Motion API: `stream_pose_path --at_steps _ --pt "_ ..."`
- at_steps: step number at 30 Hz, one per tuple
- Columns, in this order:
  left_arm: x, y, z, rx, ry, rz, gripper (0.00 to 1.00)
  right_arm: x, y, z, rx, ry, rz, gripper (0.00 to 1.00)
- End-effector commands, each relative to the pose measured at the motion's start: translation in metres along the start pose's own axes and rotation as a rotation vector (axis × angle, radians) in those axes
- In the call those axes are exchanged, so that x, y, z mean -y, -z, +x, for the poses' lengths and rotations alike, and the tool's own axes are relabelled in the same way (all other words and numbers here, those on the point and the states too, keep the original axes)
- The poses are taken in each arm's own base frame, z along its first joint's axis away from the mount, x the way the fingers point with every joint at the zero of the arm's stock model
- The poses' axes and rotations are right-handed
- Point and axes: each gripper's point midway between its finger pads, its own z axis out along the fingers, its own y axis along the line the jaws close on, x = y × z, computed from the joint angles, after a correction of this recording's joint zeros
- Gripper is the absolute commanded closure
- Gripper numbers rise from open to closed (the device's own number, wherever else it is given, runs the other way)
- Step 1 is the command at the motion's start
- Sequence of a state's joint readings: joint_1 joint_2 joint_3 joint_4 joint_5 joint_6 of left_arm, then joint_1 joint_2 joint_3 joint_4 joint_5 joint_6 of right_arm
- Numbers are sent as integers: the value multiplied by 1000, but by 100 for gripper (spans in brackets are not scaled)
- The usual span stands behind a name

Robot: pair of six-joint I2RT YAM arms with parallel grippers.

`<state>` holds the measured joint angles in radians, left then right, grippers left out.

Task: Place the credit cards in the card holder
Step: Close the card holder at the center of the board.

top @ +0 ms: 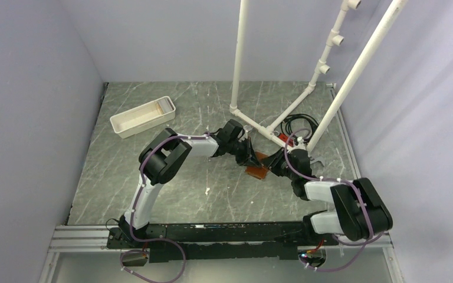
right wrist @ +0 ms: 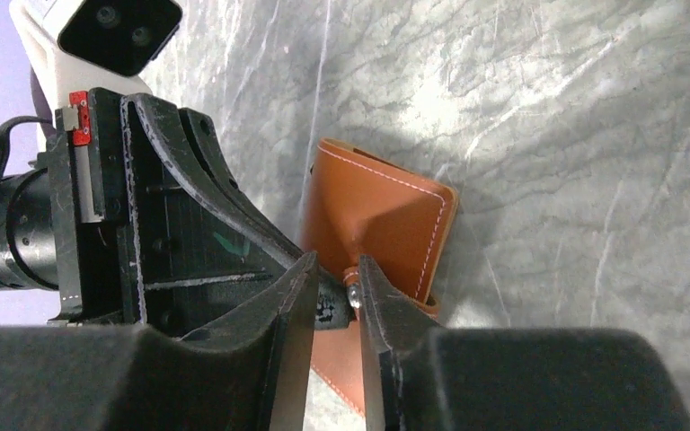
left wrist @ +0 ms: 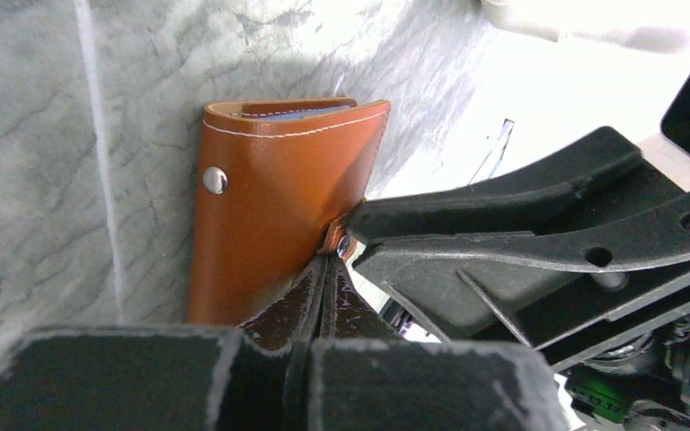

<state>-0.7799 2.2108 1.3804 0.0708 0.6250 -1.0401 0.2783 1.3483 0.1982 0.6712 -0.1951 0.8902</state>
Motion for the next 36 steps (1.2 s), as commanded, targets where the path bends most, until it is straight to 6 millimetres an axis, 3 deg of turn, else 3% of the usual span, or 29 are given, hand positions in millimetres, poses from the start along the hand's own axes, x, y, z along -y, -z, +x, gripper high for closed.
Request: stream_pose_path --at_steps 1,4,14,22,29,36 --pt "-97 -11 16 25 51 -307 100 15 16 17 -128 39 91 80" --pt "-97 -10 15 23 46 -303 100 -1 22 8 -119 34 24 100" --pt "-97 -11 18 20 51 -287 100 -13 21 -6 -137 -53 -133 100" --pt "-96 -10 18 23 46 -283 100 -11 14 -11 -145 -116 -193 100" --pt "-93 -10 16 26 42 -275 100 1 10 -5 -159 -153 -175 100" --pt "-93 -9 17 27 44 -276 100 31 11 18 -186 -184 -81 100"
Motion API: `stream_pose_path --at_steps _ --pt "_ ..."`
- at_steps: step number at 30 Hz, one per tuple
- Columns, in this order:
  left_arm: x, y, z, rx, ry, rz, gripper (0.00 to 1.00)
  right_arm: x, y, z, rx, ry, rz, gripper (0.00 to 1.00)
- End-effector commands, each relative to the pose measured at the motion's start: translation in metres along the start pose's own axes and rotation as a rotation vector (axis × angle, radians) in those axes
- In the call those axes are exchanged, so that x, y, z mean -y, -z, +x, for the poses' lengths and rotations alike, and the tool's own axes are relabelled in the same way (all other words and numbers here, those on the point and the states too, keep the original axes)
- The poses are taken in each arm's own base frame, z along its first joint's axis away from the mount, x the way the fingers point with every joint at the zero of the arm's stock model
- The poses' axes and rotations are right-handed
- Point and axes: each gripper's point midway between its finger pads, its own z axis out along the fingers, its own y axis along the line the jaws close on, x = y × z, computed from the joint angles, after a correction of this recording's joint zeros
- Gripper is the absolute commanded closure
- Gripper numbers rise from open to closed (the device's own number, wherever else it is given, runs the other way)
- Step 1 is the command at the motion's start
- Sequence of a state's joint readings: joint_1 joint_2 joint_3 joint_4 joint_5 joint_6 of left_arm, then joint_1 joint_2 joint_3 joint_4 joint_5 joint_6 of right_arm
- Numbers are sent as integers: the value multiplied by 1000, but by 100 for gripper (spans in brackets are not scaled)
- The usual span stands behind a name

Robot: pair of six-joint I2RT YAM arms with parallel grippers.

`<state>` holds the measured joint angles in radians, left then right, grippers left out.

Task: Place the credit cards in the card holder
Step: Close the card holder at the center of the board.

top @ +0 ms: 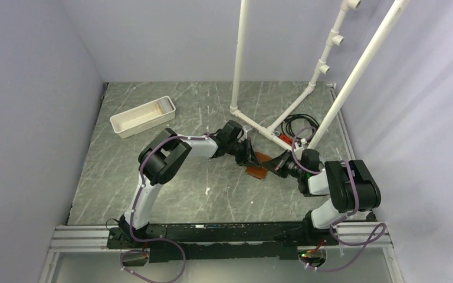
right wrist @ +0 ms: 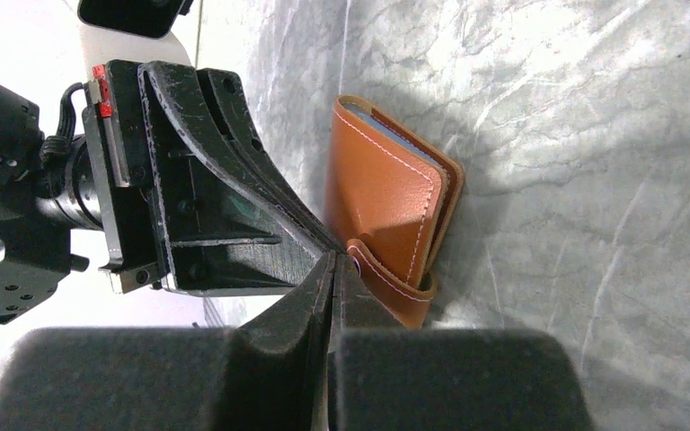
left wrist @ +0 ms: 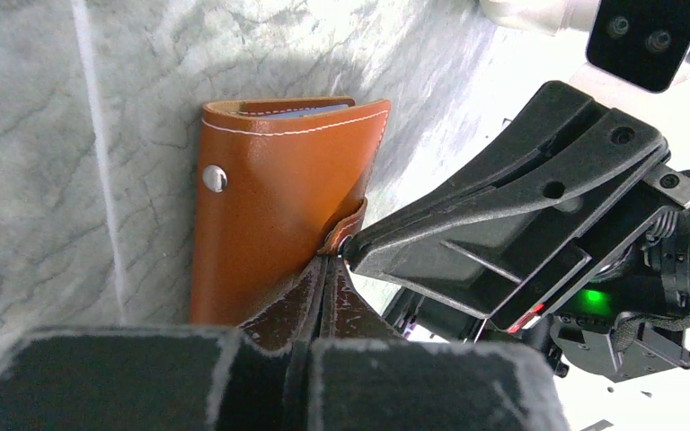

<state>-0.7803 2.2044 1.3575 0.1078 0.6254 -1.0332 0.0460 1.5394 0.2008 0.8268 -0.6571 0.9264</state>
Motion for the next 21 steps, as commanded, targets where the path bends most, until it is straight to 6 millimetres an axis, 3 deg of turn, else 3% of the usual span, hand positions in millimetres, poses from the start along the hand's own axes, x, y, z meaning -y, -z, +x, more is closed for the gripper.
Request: stream_pose_path --at_steps 1,11,21 --pt "-92 -8 19 16 62 -290 100 33 5 14 11 -47 99 100" --pt "-92 -7 18 20 60 -294 100 76 10 32 26 -114 265 100" --pt "-92 -8 19 13 53 -283 100 102 4 6 82 -123 537 100"
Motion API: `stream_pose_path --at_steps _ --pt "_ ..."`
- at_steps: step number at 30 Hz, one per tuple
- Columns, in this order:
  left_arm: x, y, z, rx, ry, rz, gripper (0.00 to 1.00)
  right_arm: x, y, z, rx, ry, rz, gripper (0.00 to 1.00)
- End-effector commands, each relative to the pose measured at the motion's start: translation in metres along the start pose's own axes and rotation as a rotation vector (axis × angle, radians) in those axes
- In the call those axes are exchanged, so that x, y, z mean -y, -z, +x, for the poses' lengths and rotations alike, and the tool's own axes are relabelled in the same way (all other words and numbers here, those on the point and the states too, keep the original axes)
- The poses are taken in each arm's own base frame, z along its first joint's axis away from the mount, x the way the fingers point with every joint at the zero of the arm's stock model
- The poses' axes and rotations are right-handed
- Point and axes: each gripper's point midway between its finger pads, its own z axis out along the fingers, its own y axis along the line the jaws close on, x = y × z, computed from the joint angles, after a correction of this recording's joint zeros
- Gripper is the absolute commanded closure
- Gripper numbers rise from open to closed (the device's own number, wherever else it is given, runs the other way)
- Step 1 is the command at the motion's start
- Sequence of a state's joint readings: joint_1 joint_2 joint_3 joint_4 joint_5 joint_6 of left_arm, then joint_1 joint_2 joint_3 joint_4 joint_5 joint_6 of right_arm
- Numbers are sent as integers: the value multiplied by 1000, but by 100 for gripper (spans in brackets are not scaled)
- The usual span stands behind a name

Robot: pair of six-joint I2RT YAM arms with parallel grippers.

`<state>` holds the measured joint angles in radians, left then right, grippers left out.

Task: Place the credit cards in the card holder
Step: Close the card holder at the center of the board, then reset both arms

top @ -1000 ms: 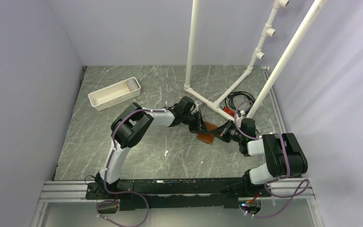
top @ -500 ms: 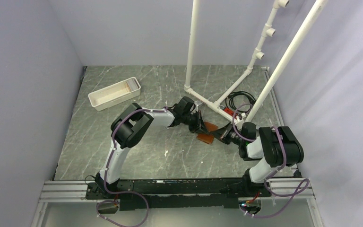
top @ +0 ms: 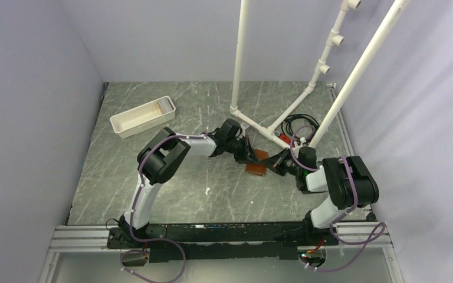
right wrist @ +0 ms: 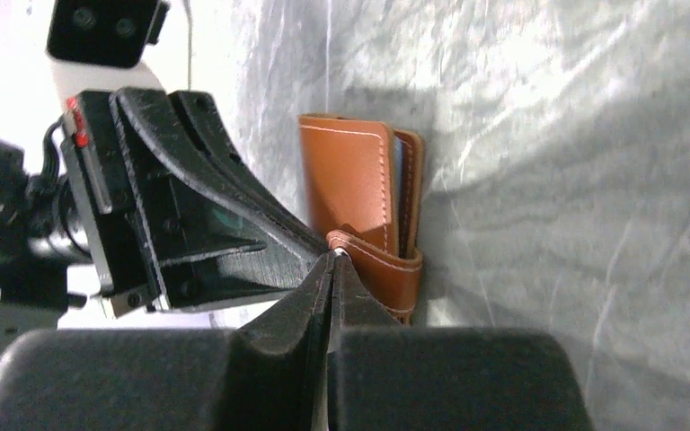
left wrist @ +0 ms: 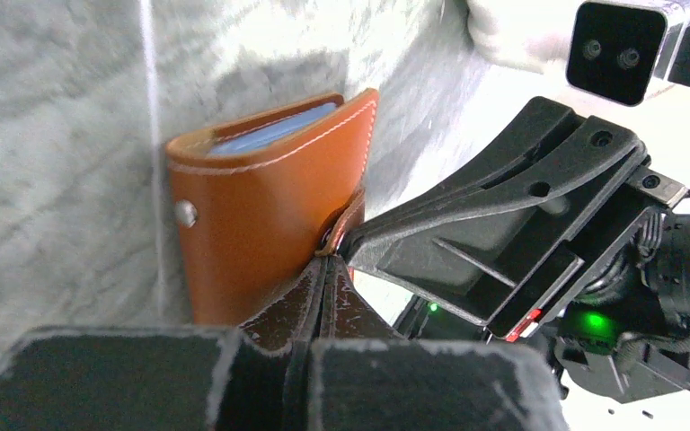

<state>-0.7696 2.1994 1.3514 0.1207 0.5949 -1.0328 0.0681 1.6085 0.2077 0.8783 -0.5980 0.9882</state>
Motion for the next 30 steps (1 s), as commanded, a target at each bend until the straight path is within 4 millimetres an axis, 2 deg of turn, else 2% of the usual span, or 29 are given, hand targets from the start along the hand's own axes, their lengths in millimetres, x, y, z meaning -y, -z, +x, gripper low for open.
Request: stream_pose_path --at_steps 1,4,6,8,10,11,14,17,21,23,27,30 --pt "-88 -9 30 -29 43 -272 100 98 10 3 72 -56 545 100" --pt "-77 -7 26 -36 0 -250 100 97 8 8 44 -45 556 100" --pt "-58 -1 21 -37 -43 -200 100 78 2 3 32 13 478 100" --pt "-31 12 12 -31 -84 -111 99 43 -2 -7 -5 121 372 100" --pt "1 31 0 0 -144 -9 84 4 2 -22 7 248 302 100" --pt "14 43 -5 18 -171 22 77 -16 6 -29 24 321 268 96" --pt "45 79 -12 54 -240 79 60 -60 21 -42 26 490 256 75" --pt "62 111 -9 78 -291 118 50 -68 23 -35 -102 575 283 48" --pt "63 151 2 121 -342 94 38 -53 17 -15 -257 664 401 14" --pt "63 173 9 157 -380 65 34 -55 12 -5 -272 731 448 1" --pt "64 213 26 212 -455 -2 32 -70 14 -7 -195 809 520 0" --pt "75 253 34 306 -542 -50 30 -109 25 -5 -156 862 408 0"
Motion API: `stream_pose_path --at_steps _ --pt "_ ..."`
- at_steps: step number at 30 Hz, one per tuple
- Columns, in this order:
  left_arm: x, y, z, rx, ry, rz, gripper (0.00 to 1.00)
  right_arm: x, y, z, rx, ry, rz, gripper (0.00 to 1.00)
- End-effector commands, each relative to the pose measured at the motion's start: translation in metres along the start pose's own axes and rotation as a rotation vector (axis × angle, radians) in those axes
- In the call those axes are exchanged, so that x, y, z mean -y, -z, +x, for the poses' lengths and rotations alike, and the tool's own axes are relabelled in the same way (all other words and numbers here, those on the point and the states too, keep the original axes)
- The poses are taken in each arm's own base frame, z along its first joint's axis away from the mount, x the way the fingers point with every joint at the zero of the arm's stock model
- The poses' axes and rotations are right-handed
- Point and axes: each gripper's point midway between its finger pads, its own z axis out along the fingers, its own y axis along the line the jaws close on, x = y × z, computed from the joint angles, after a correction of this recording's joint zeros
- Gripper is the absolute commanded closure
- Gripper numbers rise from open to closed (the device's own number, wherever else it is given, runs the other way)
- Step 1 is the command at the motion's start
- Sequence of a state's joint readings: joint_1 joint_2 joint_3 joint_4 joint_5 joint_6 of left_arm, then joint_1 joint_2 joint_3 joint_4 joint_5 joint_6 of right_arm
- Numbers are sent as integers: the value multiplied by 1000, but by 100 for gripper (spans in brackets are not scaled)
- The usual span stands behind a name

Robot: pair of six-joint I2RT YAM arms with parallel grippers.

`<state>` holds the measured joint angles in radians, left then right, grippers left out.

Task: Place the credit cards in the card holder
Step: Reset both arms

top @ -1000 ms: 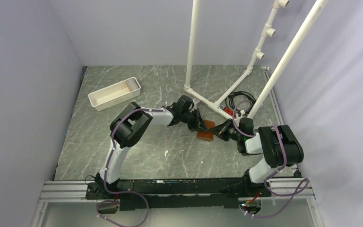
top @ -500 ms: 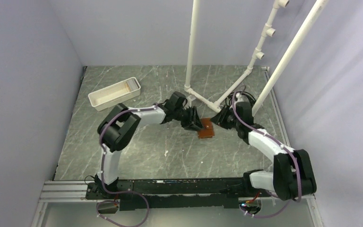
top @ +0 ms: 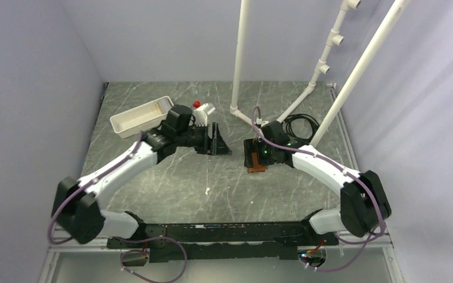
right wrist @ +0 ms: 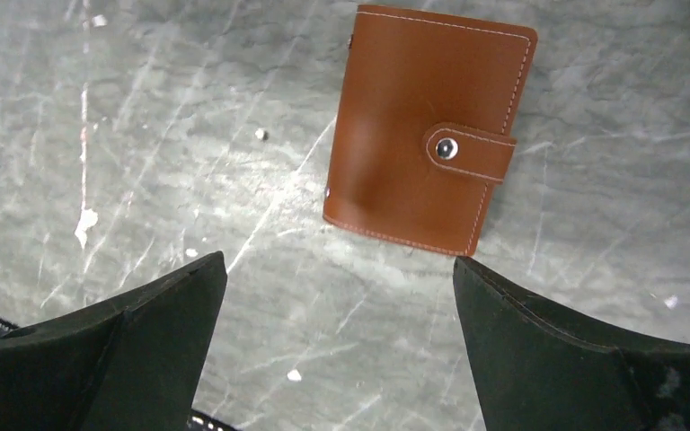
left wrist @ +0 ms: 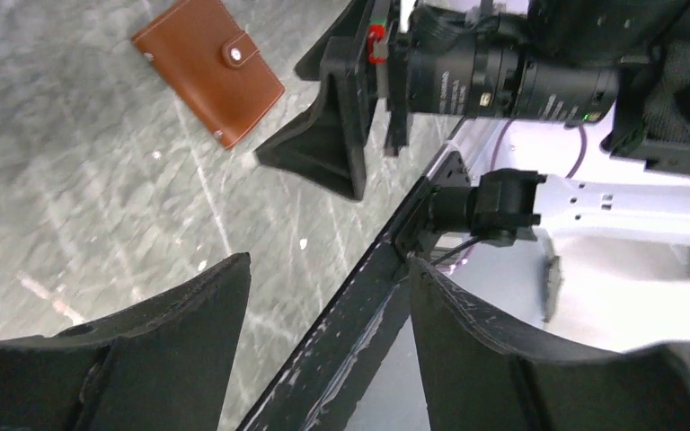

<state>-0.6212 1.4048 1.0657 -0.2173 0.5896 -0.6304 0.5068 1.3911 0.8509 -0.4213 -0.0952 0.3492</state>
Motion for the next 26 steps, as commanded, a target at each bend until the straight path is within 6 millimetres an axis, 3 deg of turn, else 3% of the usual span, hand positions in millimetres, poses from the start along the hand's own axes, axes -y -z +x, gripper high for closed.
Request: stream_pose_path --at_steps 1,4,8,11,13,15,17,21,26 --pt "12 62 -3 105 -176 -120 29 -18 58 -49 189 88 -15 0" --pt "40 119 -26 279 -295 -174 25 -38 113 -74 320 132 -86 0" --pt "74 198 -52 536 -415 -254 15 -53 216 -109 600 202 -129 0" --pt "100 253 -64 718 -486 -281 1 -51 291 -128 799 212 -99 0" --pt "118 284 -66 808 -539 -271 1 -47 343 -137 930 210 -71 0" --pt "128 309 -71 884 -566 -299 1 -39 383 -141 1035 195 -27 0" --pt "140 333 -74 948 -593 -312 1 -34 416 -141 1123 191 -8 0" --pt "152 361 -77 1025 -623 -332 1 -21 466 -131 1276 149 19 0" --pt "158 372 -78 1049 -638 -344 0 -13 479 -124 1325 96 22 0"
